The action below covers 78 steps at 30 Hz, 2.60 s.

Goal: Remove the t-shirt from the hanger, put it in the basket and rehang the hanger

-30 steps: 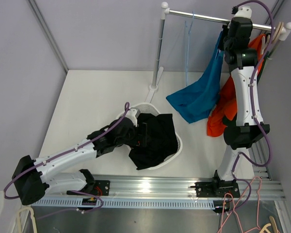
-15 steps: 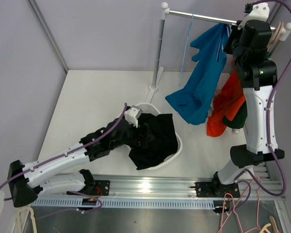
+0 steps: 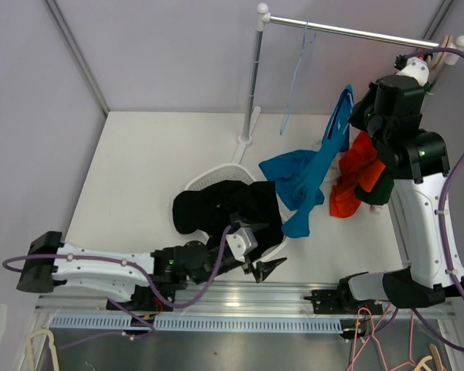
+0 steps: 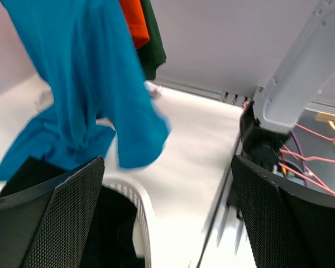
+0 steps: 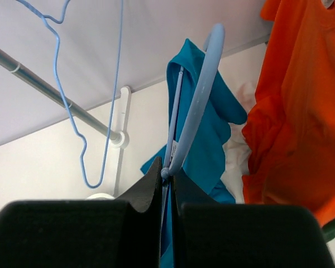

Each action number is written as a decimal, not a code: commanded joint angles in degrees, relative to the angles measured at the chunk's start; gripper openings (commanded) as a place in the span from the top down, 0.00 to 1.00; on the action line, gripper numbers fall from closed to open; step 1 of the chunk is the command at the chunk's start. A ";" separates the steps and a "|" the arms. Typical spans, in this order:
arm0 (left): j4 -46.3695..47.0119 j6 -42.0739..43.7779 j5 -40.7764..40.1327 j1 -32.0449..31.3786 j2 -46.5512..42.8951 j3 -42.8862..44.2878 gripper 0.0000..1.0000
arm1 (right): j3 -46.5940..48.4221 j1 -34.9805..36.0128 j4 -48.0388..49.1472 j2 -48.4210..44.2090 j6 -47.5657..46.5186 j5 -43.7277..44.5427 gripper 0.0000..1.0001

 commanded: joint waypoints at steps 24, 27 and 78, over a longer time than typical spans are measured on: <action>33.47 20.35 -16.35 0.28 29.62 18.07 0.99 | 1.98 1.86 -8.01 -3.59 6.59 -0.50 1.00; 41.91 25.97 -12.91 -3.40 26.81 11.30 1.00 | 6.29 -1.21 -10.66 0.18 6.77 -3.83 1.00; -47.17 5.33 4.66 28.83 30.57 95.55 0.99 | -1.87 -11.50 9.19 -9.64 -2.19 -20.46 1.00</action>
